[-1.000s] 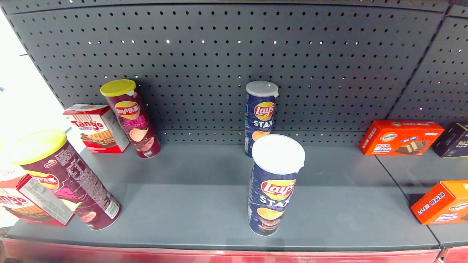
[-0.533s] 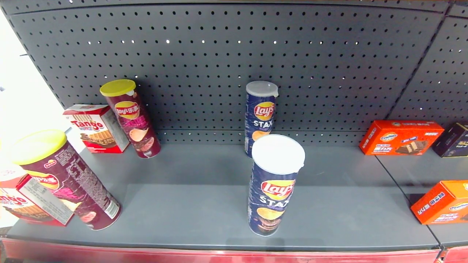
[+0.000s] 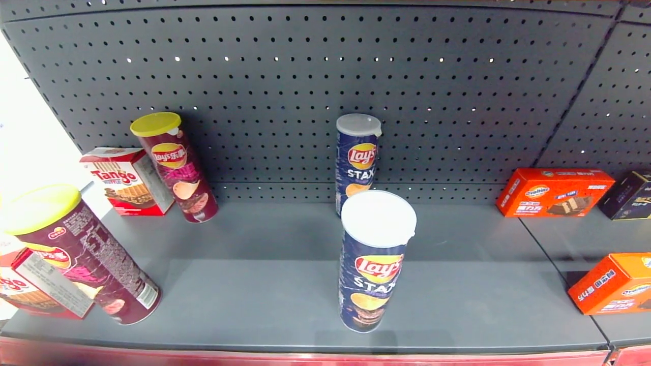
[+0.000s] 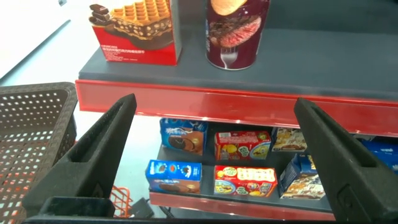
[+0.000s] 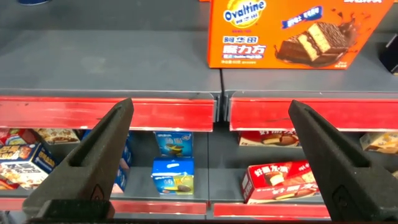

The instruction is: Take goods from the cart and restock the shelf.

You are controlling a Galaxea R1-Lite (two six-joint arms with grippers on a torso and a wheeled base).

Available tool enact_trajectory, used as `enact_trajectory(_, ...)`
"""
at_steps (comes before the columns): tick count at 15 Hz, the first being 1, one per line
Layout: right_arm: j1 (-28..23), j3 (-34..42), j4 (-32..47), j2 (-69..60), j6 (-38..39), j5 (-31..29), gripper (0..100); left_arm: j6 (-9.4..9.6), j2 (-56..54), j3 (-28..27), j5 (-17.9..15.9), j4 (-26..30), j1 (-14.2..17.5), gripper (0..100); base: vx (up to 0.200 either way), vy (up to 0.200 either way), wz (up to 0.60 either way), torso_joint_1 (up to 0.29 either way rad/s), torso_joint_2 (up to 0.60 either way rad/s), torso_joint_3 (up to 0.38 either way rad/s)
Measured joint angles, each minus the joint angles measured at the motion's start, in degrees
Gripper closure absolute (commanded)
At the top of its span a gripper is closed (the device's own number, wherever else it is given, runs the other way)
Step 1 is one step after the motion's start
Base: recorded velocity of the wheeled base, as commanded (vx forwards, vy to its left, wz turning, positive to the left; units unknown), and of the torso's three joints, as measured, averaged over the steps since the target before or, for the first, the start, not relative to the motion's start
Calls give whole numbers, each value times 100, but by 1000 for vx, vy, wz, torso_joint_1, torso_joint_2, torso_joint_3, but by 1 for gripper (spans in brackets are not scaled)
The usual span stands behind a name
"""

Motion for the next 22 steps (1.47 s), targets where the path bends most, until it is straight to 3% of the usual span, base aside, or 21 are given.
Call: enact_trajectory(22,0,0,0,0,-4,0,0,-6,0,0,-6,2,0,0,-9,-9,0,1,0,0)
